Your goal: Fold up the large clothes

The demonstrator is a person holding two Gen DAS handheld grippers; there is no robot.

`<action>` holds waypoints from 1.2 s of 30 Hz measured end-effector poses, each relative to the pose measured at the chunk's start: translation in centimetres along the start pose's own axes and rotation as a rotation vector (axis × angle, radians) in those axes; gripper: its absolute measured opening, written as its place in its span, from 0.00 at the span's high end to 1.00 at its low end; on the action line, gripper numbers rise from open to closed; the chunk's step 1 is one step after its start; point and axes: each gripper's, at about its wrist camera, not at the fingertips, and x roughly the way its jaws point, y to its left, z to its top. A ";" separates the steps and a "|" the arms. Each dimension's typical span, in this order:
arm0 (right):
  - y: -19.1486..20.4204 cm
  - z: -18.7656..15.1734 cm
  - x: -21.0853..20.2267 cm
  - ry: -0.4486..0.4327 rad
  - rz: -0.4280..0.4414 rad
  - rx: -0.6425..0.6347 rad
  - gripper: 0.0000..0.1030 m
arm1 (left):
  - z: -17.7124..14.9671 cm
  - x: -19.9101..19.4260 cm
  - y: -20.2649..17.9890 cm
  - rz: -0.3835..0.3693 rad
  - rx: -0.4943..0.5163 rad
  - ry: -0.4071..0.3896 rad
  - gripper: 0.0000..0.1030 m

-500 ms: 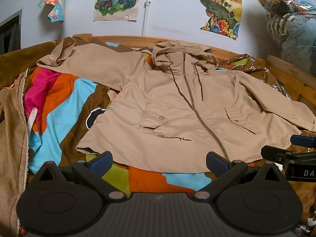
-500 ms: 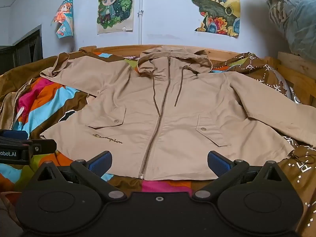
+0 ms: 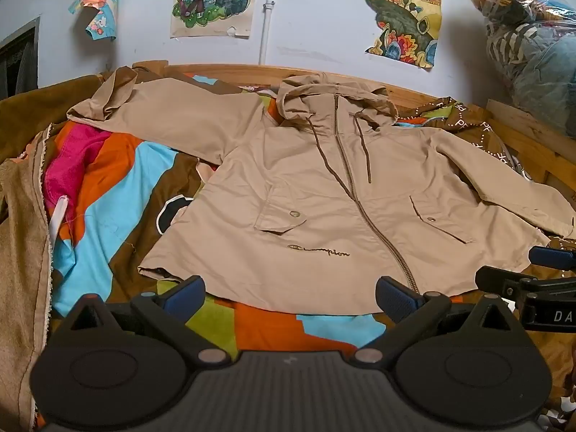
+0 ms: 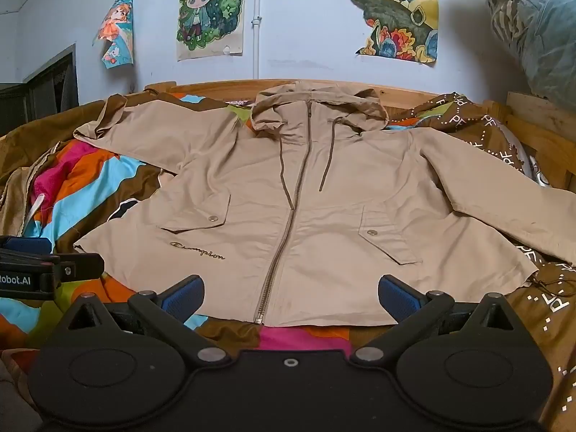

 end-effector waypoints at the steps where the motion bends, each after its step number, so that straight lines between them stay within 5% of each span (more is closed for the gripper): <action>1: 0.0 0.0 0.0 0.000 0.000 0.000 0.01 | 0.0 0.0 0.0 0.000 0.000 0.000 0.01; 36: -0.2 -0.1 0.3 0.009 0.003 0.005 0.01 | 0.0 0.0 0.0 0.001 0.000 0.002 0.01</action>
